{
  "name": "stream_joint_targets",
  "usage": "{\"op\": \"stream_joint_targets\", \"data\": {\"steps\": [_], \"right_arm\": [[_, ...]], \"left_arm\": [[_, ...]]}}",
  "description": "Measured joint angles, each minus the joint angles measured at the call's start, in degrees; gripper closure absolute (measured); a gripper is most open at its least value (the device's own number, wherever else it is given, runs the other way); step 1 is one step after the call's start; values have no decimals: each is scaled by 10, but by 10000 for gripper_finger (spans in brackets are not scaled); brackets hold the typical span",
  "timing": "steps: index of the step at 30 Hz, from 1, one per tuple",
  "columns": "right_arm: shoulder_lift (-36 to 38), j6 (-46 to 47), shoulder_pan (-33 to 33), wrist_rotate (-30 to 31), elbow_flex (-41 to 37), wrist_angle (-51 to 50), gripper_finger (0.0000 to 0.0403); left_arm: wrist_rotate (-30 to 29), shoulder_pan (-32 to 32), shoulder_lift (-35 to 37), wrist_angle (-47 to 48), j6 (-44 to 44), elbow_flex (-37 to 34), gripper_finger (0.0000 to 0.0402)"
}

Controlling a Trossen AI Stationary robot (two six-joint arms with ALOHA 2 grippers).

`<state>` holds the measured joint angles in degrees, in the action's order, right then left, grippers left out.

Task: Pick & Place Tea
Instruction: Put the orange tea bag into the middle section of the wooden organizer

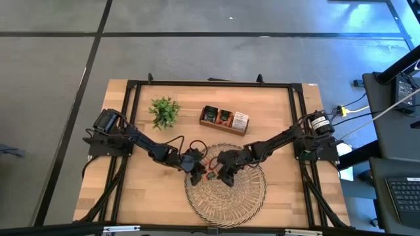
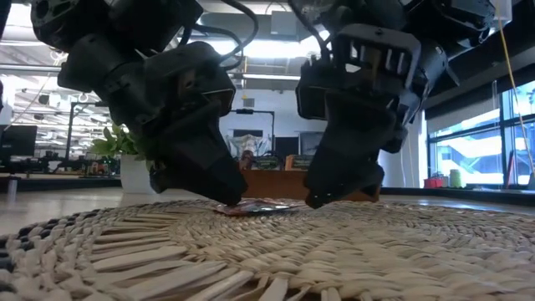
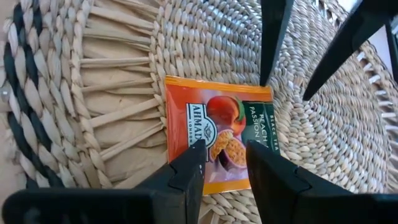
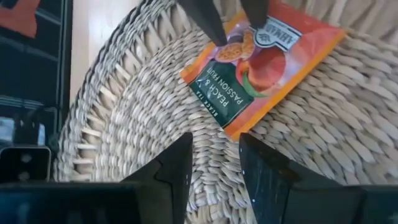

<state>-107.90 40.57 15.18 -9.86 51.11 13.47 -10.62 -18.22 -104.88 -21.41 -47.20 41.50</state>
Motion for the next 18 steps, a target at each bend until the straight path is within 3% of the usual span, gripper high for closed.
{"op": "stream_joint_targets", "data": {"steps": [5, 18], "right_arm": [[0, 42, 0, 2, 0, 0, 270], [1, -35, 0, -19, 0, 20, 270]], "left_arm": [[-4, -4, 0, -4, 1, 0, 288], [26, -8, 31, -2, 230, -4, 288]]}}
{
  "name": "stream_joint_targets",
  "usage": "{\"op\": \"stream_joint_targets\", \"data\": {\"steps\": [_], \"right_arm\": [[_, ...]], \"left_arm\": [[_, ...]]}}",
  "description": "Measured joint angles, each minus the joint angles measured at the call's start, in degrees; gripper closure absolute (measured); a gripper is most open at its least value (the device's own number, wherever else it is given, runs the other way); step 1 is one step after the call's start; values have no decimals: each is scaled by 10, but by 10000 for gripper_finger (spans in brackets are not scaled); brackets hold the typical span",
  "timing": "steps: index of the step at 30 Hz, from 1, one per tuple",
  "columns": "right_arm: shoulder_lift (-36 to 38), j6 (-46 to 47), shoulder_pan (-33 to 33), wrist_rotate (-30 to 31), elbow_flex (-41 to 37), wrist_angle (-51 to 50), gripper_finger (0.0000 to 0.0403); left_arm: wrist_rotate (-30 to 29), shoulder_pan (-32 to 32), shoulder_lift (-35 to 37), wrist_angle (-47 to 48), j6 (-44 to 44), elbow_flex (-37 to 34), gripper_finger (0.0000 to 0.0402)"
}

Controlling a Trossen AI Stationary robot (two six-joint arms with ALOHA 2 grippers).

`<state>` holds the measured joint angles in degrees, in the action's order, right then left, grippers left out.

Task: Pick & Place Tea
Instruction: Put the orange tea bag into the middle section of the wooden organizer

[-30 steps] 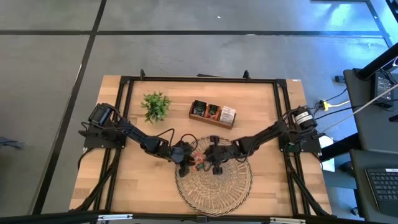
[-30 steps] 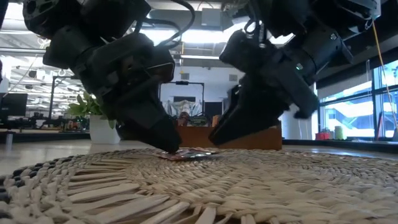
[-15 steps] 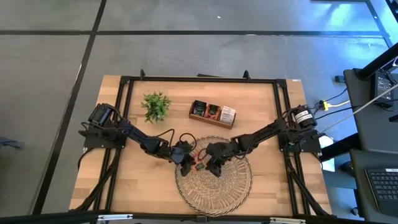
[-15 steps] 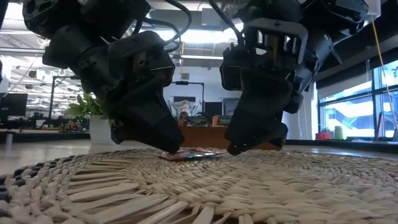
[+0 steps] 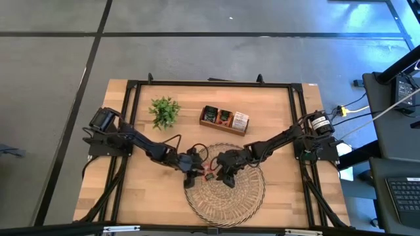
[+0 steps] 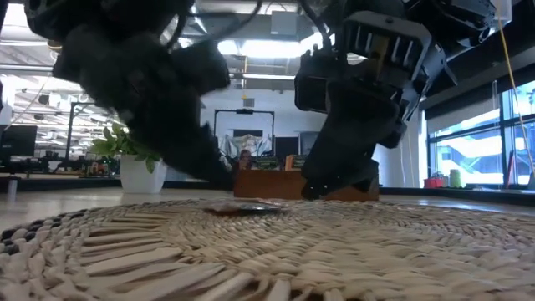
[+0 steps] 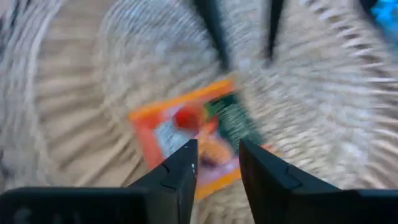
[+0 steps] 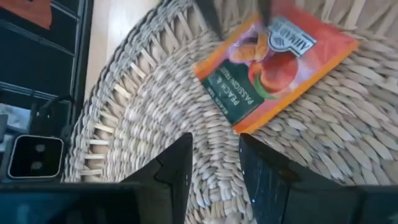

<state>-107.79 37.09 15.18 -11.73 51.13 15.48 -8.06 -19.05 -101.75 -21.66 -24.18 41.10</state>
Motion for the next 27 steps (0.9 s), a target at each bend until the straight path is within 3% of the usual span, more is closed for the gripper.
{"op": "stream_joint_targets", "data": {"steps": [6, 11, 17, 20, 27], "right_arm": [[0, -16, 0, 25, 0, 12, 270], [0, -114, 8, 32, 0, 76, 270], [0, -239, 31, 137, 0, 92, 270], [0, -253, 33, 168, 0, 90, 270], [-22, -224, 34, 165, 0, 93, 270]], "left_arm": [[65, 9, 11, 5, -10, 1, 288], [50, 9, 11, 13, 1, 1, 288], [48, 9, 12, 17, 98, 2, 288], [48, 11, 12, 21, 104, 2, 288], [47, 13, 12, 23, 103, 2, 288]]}}
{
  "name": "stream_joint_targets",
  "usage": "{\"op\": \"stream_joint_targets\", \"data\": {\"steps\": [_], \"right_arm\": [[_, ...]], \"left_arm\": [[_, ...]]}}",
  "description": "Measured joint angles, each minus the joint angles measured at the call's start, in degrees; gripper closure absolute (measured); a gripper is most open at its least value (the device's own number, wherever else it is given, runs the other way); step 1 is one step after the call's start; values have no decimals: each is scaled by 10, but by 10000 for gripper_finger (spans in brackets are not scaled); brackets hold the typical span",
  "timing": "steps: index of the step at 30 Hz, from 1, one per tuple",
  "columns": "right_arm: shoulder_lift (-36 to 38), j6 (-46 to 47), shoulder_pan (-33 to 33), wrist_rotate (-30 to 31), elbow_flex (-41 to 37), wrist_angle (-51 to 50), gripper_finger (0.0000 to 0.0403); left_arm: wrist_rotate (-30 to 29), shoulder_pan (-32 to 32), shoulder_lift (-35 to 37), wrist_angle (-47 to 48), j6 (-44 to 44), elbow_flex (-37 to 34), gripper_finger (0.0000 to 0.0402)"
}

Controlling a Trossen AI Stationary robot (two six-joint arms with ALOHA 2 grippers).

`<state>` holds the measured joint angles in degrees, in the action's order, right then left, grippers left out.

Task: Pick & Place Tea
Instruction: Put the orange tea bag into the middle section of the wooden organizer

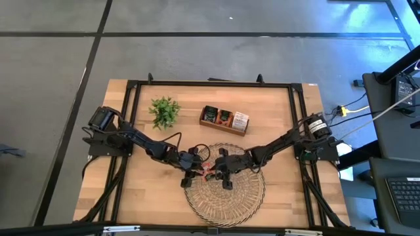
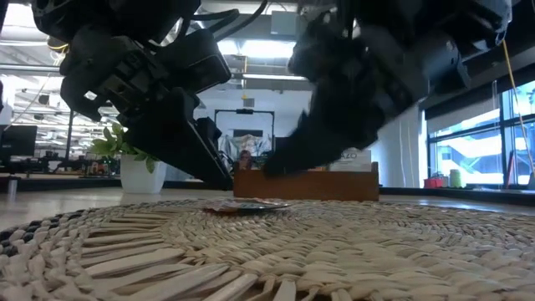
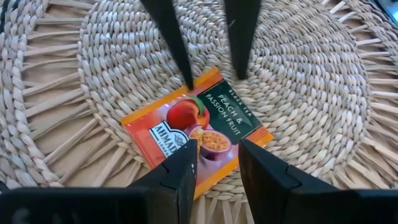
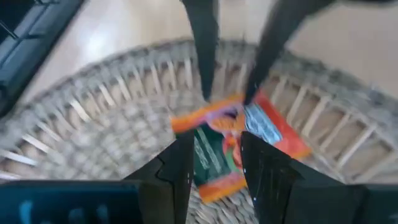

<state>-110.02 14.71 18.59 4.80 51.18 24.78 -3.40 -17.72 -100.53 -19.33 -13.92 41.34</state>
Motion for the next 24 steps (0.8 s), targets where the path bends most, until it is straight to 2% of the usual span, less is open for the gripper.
{"op": "stream_joint_targets", "data": {"steps": [14, 24], "right_arm": [[-22, 1, -2, -13, 0, -5, 270], [-22, -14, -10, 55, 0, -36, 270]], "left_arm": [[26, 2, -14, 12, -60, 1, 288], [30, 2, -16, 14, -95, 1, 288]]}}
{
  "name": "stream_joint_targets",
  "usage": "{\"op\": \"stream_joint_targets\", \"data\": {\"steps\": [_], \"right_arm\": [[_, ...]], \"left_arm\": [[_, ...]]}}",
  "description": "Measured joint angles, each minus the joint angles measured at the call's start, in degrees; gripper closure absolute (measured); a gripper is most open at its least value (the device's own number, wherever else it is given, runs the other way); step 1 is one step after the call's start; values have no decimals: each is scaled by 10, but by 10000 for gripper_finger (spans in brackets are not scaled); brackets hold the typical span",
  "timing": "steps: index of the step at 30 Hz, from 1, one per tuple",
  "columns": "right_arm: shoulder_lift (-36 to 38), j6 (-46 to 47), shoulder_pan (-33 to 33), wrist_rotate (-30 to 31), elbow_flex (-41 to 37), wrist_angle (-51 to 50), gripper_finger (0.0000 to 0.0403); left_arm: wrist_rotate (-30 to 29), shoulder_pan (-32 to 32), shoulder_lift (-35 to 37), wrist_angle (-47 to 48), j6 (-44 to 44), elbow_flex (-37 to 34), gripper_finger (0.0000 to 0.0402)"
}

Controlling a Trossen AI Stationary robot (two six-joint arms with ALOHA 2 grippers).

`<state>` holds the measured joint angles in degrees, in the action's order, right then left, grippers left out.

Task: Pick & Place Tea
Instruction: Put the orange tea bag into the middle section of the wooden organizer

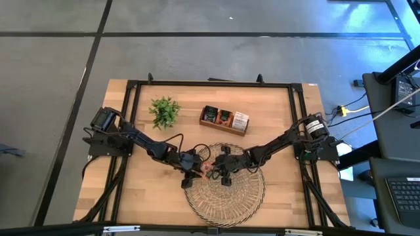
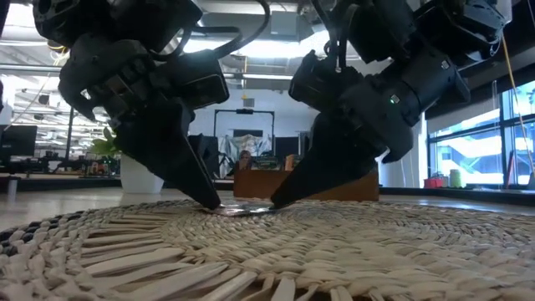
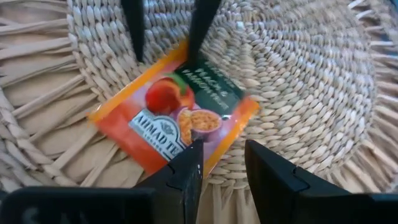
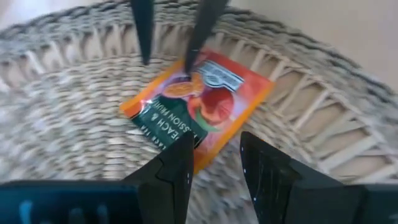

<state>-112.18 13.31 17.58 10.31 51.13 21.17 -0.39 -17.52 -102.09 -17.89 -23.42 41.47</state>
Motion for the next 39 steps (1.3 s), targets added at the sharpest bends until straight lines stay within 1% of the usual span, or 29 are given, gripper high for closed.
{"op": "stream_joint_targets", "data": {"steps": [4, 6, 11, 20, 24, 27, 30, 32, 35, 39], "right_arm": [[0, -14, -1, 50, 0, 0, 270], [0, -19, -4, 61, 0, -1, 270], [0, -20, -19, 63, 0, -1, 270], [0, -47, -51, 85, 0, 0, 270], [17, -49, -50, 71, -1, 3, 270], [37, -49, -49, 55, 0, -5, 270], [60, -43, -49, 5, 0, -20, 270], [73, -22, -49, -32, 0, -29, 270], [83, 7, -49, -65, 0, -57, 270], [84, 25, -49, -75, 0, -83, 269]], "left_arm": [[1, 0, 0, -7, -21, 0, 288], [2, 0, 0, -9, -32, 0, 288], [19, 0, 0, -23, -50, 0, 288], [20, 0, 0, -33, -73, 0, 288], [20, -1, 1, -44, -54, -1, 288], [18, -1, 2, -56, -18, -1, 288], [8, 0, 2, -54, 13, -1, 288], [3, 5, 2, -49, 20, -1, 288], [-4, 10, 2, -43, 22, -1, 288], [-3, 12, -1, -40, 27, -1, 288]]}}
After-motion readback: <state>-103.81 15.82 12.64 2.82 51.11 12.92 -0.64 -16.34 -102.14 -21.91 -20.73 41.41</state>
